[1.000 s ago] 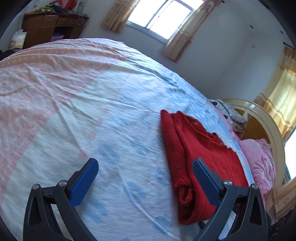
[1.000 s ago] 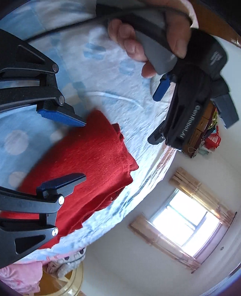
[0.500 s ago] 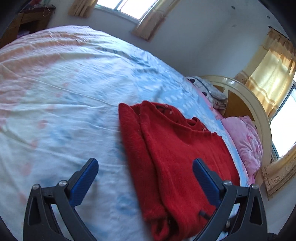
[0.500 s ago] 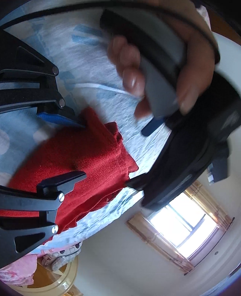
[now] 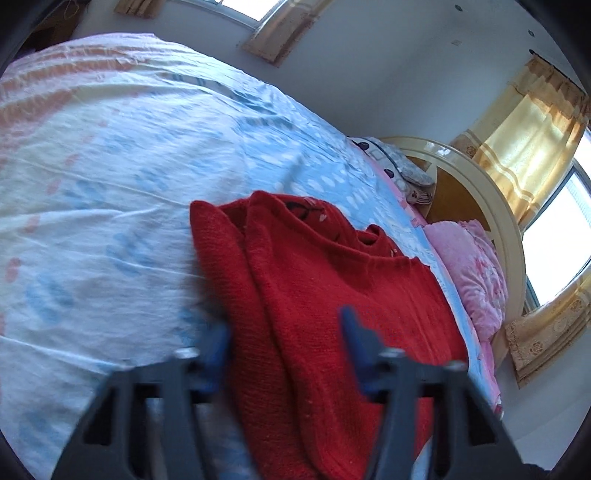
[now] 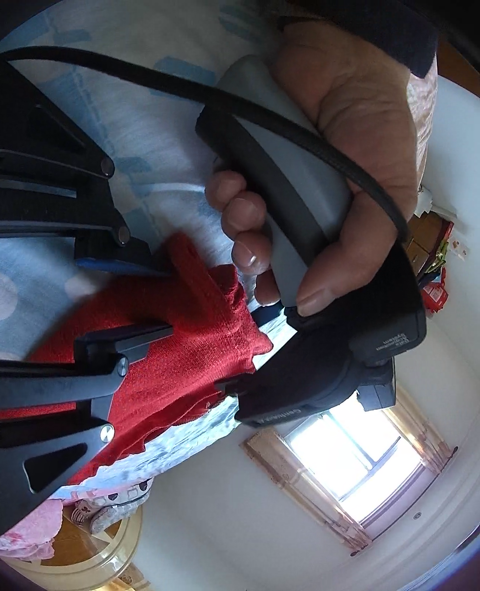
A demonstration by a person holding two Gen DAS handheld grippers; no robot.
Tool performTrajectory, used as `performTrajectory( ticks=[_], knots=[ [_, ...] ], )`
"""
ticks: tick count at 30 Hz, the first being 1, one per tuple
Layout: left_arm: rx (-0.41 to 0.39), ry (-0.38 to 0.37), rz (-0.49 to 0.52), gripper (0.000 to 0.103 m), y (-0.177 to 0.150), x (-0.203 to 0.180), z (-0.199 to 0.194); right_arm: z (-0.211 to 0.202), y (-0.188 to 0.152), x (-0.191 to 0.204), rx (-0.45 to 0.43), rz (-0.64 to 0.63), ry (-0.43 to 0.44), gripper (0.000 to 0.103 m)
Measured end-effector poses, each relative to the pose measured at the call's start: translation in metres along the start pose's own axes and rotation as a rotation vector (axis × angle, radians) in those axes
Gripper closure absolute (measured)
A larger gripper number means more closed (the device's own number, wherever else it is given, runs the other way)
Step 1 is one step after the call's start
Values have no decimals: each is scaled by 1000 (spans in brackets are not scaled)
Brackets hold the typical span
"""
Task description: Fold small clothes
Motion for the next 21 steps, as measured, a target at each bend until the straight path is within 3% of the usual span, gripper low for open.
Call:
performTrajectory(
  ticks=[1,3,5,11,15,21],
  knots=[
    [-1,-27,-24,81,0,4,-1,-1,0,-1,-1,5,5,92],
    [-10,-69,-72,86,1,12,-4,-4,0,-6,-2,37,31,95],
    [-10,-92,-106,87,1,16,-5,-9,1,-13,-10,75,50,96],
    [-3,-46,-106,88,1,8,-8,-19,-7,-40,-27,217,108,96],
    [11,-78,-204,88,2,10,-6,-25,-19,-60,-44,296,131,96],
    [-4,-77,-222,88,4,-5,-11,-30,-40,-94,-70,433,179,97]
  ],
)
Point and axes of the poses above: each gripper's, at about its wrist camera, not at the fingertips, and z roughly the way its jaws point, x to its left, y to its top, the point moved 3 cm from there along z, roughly the way its jaws point, and after that the axes turned 4 degrees about y, right-handed, at the moved point
